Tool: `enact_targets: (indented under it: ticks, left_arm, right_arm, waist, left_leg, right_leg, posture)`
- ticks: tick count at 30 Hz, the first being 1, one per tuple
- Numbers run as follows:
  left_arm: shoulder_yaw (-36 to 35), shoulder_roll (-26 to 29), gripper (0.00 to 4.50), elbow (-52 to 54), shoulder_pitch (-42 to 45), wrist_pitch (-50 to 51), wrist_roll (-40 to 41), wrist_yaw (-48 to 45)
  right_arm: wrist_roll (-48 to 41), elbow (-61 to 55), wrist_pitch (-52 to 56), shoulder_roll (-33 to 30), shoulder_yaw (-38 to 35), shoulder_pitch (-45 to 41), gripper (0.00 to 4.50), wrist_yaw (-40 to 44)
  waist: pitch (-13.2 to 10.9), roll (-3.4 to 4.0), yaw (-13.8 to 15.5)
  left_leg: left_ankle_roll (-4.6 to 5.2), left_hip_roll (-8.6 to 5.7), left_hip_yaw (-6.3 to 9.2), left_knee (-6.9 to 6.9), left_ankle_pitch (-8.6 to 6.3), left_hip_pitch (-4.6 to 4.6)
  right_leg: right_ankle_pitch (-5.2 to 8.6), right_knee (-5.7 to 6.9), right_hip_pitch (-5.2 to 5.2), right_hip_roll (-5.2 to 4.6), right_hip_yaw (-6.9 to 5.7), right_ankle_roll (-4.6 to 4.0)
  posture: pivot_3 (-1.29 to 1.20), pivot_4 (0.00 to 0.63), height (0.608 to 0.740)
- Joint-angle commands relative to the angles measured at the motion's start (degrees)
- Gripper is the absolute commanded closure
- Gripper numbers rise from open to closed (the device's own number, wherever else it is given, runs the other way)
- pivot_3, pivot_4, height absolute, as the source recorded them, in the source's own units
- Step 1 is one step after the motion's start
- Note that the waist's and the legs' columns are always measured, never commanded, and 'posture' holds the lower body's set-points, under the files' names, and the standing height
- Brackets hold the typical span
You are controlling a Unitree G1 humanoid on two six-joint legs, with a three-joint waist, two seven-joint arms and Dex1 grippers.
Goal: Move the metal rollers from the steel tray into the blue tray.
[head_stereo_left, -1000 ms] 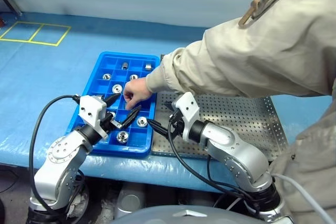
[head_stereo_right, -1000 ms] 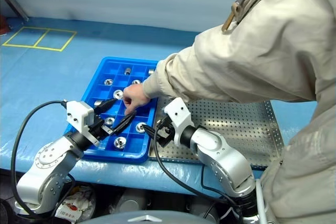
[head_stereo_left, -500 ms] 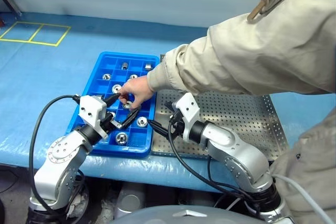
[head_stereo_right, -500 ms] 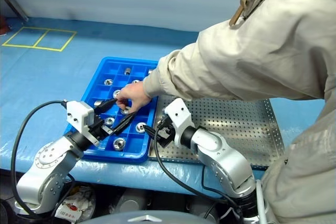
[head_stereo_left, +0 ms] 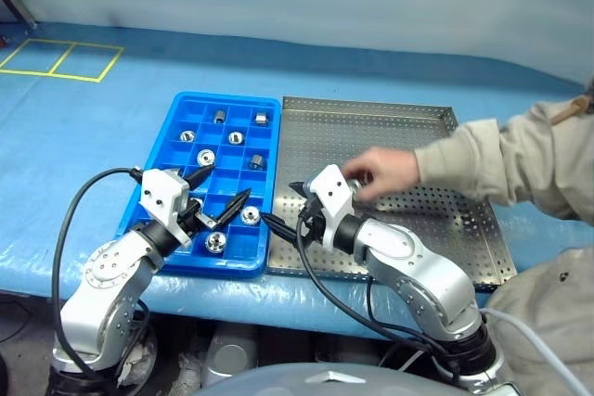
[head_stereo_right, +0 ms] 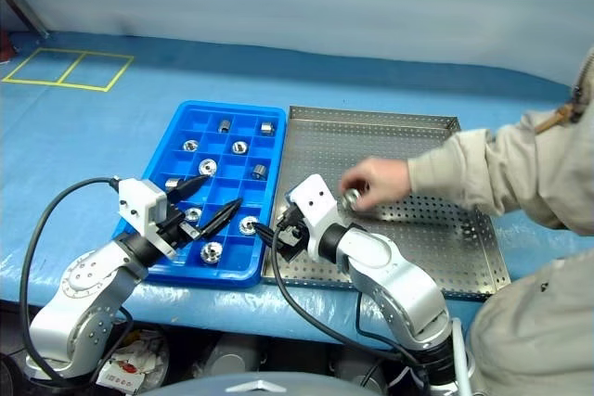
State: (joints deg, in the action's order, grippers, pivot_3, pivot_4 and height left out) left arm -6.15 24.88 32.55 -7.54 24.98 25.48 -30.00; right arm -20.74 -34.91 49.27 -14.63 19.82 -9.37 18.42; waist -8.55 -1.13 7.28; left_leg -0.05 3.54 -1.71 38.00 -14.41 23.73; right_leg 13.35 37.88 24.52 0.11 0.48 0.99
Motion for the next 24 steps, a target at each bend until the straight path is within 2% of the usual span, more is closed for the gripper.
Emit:
enact_targets:
  ticks: [1,16,24]
  left_arm:
    - [0.3,0.2,0.00,0.7,0.7,0.0,0.7,-0.2]
    - [1.2,0.8,0.00,-1.0,3.2,0.3,0.5,-1.2]
    - [5.5,0.7,0.00,-4.9,8.3,0.5,-1.3,-2.9]
  right_arm:
    - [-0.3,-2.7,-0.2,0.3,-0.2,0.1,0.06,-0.2]
    - [2.1,-2.7,-1.3,0.6,-2.3,1.1,0.06,-3.6]
    - [6.1,-2.9,-1.6,4.3,-12.6,4.0,0.06,-12.8]
  waist:
    - [0.0,0.00,0.0]
    - [0.0,0.00,-0.2]
    - [0.0,-0.01,-1.3]
  left_leg:
    - [0.00,0.00,0.00,0.00,0.00,0.00]
    - [0.00,0.00,-0.04,0.03,0.00,-0.01]
    - [0.00,-0.03,-0.13,0.07,0.00,-0.01]
  right_leg:
    - [0.00,0.00,0.00,0.00,0.00,0.00]
    - [0.00,0.02,-0.01,0.00,0.02,-0.01]
    - [-0.02,0.03,-0.01,-0.02,0.09,0.03]
  posture:
    - [0.31,0.150,0.740]
    - [0.26,0.150,0.740]
    - [0.19,0.150,0.740]
